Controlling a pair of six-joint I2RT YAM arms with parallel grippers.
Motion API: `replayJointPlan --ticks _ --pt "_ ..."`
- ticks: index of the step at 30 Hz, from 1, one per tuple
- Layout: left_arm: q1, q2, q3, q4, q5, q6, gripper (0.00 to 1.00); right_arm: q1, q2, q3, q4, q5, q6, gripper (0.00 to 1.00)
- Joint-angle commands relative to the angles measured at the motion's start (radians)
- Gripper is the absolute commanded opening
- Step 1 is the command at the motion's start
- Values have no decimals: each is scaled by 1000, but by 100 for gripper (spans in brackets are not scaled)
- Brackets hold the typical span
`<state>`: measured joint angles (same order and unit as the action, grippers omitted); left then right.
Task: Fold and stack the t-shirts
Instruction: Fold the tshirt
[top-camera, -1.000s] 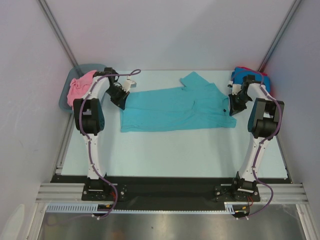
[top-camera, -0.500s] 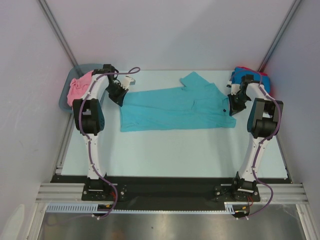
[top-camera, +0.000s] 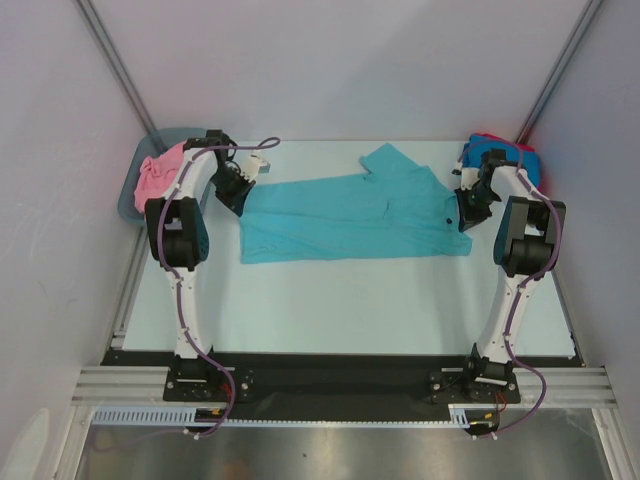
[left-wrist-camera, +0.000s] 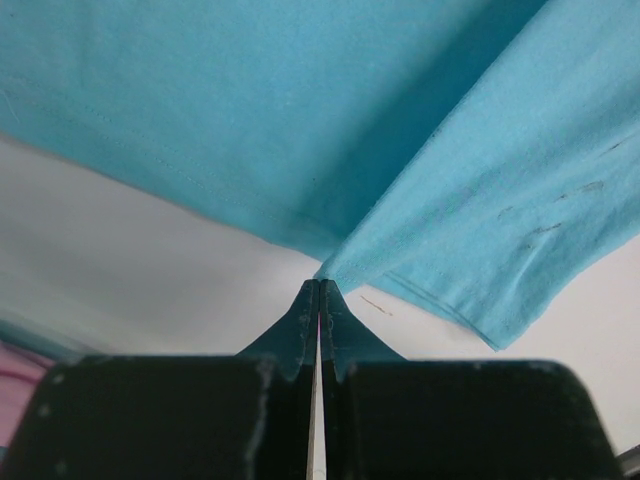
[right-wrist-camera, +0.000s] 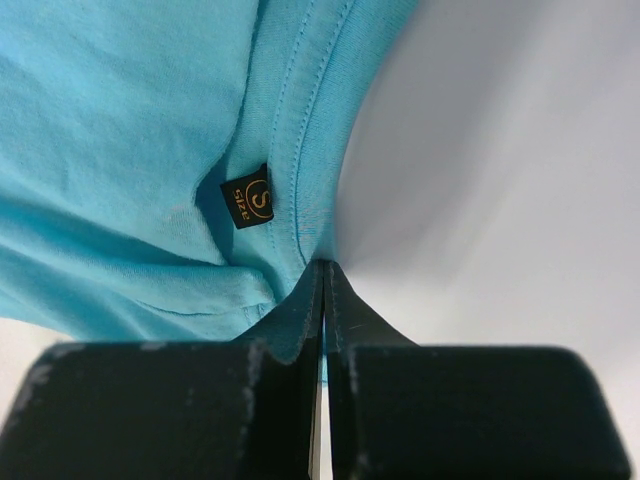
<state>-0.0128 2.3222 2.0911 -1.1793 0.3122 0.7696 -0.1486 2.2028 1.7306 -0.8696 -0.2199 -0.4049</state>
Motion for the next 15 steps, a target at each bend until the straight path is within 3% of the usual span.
replayJointPlan --ticks 1,11,12,15 --pt "10 -32 41 -19 -22 28 0 26 23 -40 50 -22 -12 0" --pt "10 -11 47 -5 -53 16 0 29 14 -52 57 -24 -11 0" --pt "10 -11 47 4 -56 -1 7 30 14 -55 57 -22 -11 0" --pt "10 -12 47 29 -81 -16 42 32 11 -57 58 -21 -11 0"
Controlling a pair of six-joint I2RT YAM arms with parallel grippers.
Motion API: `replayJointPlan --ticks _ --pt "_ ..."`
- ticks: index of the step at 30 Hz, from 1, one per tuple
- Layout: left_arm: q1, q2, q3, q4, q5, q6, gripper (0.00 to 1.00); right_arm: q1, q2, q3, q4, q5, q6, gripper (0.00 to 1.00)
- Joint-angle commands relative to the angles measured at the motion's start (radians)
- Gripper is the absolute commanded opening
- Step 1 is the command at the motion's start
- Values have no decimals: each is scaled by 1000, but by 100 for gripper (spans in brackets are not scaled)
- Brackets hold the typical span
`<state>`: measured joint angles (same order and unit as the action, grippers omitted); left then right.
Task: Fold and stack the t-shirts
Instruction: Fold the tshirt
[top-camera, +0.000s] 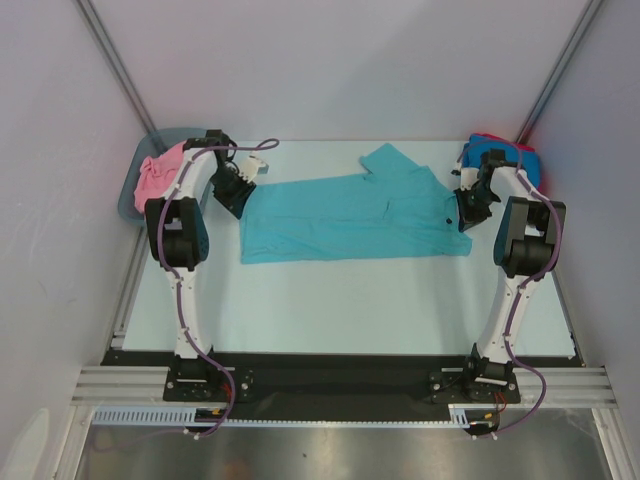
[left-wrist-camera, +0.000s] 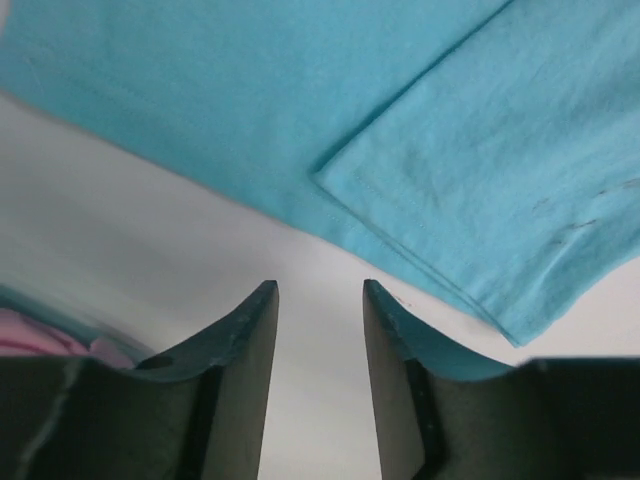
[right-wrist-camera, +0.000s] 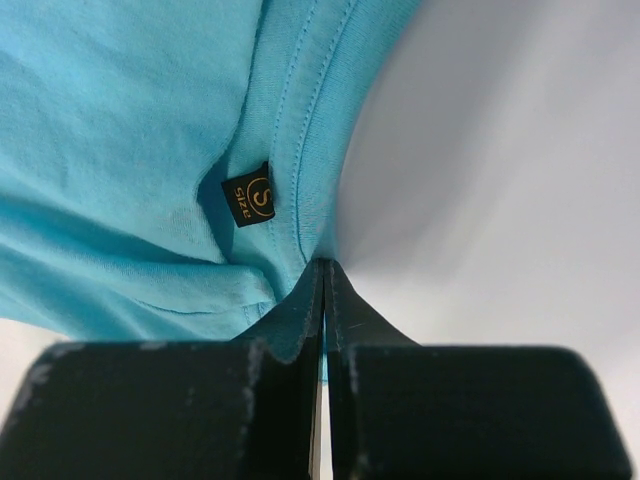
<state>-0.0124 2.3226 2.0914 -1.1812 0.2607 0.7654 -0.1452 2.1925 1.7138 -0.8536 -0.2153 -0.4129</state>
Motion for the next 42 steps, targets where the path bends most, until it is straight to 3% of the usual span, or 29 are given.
replayJointPlan --ticks 1,2,3,6,14,26,42 --pt "9 -12 45 34 -31 -14 46 30 21 -42 42 -22 -4 0" --pt "9 -14 41 34 -34 -14 50 32 19 -43 44 -21 -4 0" --pt "9 -20 38 37 -34 -14 61 33 19 -42 44 -18 -4 0" --pt "9 -40 12 51 -26 -11 67 33 15 -45 47 -15 -3 1" --pt "2 -140 -88 29 98 54 65 61 -14 -39 48 -16 -3 4" --pt "-26 -149 -261 54 198 60 61 85 -20 -40 47 4 -7 5" --pt "-21 -103 -255 104 203 14 59 85 -27 -39 41 16 -12 5"
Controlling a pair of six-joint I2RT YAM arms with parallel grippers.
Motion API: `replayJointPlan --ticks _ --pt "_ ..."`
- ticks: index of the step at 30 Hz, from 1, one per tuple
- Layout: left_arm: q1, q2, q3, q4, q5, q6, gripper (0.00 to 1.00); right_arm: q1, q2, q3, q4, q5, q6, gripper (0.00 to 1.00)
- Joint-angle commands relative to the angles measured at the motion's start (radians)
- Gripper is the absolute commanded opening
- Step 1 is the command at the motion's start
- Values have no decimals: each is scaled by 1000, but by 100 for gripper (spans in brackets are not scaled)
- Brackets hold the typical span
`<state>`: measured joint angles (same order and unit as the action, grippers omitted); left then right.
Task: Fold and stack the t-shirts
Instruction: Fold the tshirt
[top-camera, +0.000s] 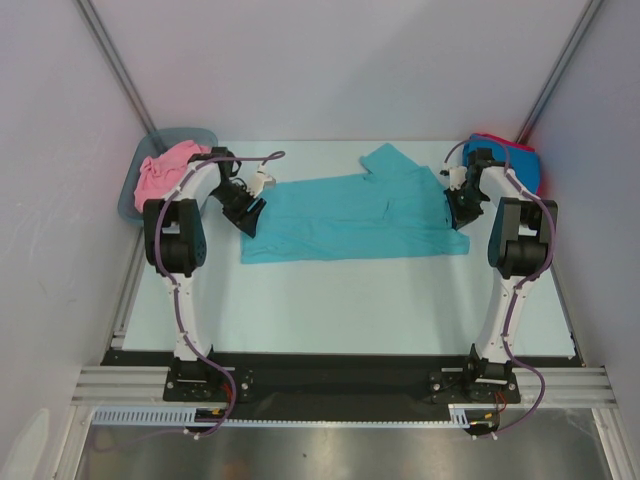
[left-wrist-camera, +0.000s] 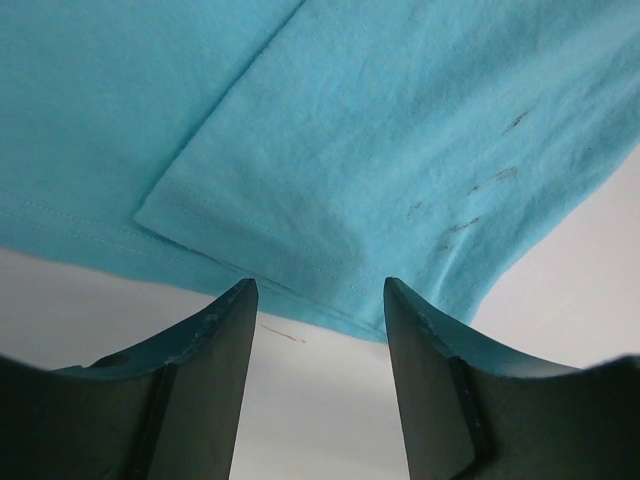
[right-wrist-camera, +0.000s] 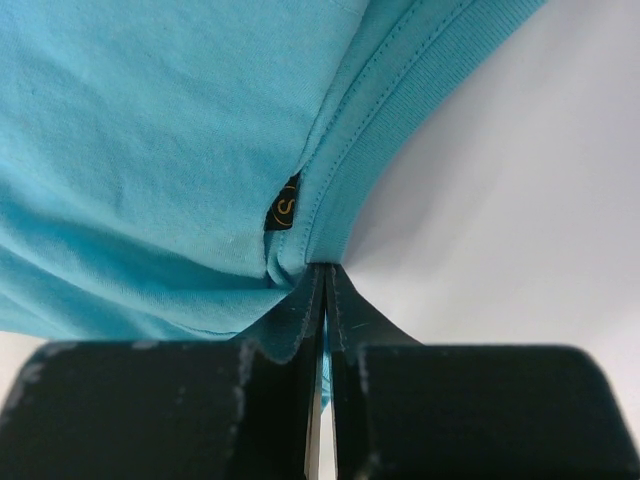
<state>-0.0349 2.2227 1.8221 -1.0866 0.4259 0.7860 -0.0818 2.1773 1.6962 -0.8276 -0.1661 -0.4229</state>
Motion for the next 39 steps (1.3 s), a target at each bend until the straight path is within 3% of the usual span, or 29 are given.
replayJointPlan --ticks 1,21,24,25,27,28,39 --pt "3 0 13 10 33 -8 59 22 -13 -21 15 -33 -2 5" --pt "32 8 -18 16 7 -36 56 24 -17 -33 21 -39 -4 5" --pt "30 8 -20 14 10 -36 47 24 -20 -35 21 -41 -4 5" --pt "32 6 -18 14 14 -36 32 24 -20 -36 21 -42 -4 5" --pt "30 8 -20 14 14 -37 17 24 -22 -43 21 -42 -4 5" --pt "32 9 -18 14 13 -39 5 24 -24 -44 24 -42 -4 5" --pt "32 0 -17 25 10 -50 0 25 -31 -53 30 -42 -4 5"
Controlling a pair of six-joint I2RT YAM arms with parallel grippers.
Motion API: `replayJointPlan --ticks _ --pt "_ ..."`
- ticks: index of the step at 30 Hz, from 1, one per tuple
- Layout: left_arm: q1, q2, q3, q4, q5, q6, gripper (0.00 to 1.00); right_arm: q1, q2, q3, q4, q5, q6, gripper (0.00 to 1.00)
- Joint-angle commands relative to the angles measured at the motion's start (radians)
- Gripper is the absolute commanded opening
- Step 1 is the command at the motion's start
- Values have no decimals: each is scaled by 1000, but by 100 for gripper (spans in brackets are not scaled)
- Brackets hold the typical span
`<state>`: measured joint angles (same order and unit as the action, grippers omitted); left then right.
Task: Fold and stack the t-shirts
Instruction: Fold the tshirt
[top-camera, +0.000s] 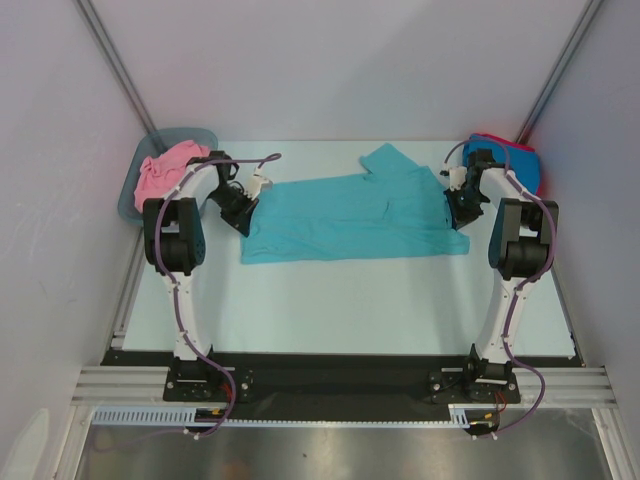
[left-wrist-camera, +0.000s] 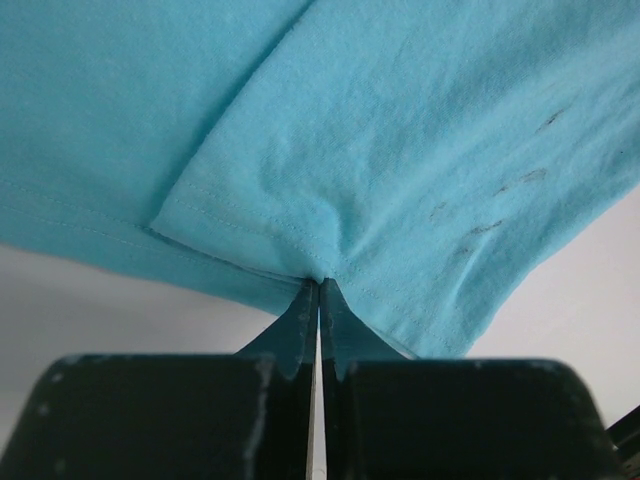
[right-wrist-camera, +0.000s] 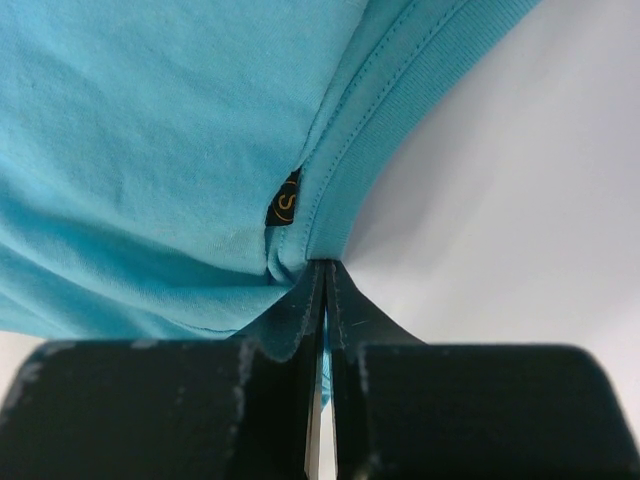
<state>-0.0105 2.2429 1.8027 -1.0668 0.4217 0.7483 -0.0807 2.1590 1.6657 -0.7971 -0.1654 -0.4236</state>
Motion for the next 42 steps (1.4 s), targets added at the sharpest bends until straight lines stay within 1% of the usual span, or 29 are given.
replayJointPlan --ticks 1,9,15,24,32,33,34,35,39,40,42 --pt "6 -31 1 8 15 -15 0 25 -13 -24 -2 -43 -3 5" --pt "7 -108 21 21 8 -38 0 27 -11 -38 4 -43 -3 5" --pt "7 -118 21 -12 -38 -12 0 30 -13 -40 7 -40 -3 5" --pt "6 -83 35 -44 -109 -3 0 29 -28 -49 12 -34 -6 5" --pt "7 -48 64 -59 -132 -7 0 32 -27 -43 13 -34 -4 4" --pt "7 -45 67 -59 -141 -10 22 32 -27 -43 12 -31 -4 5" --pt "7 -43 69 -58 -144 -10 39 32 -27 -44 12 -31 -4 5" --pt "7 -43 70 -59 -146 -10 50 33 -27 -44 12 -28 -3 5" --pt "7 -48 66 -58 -156 -4 53 33 -30 -46 10 -22 -6 8" --pt "7 -49 67 -58 -159 -3 54 33 -31 -46 10 -20 -6 10" --pt "7 -54 69 -58 -166 0 55 33 -37 -47 12 -17 -6 13"
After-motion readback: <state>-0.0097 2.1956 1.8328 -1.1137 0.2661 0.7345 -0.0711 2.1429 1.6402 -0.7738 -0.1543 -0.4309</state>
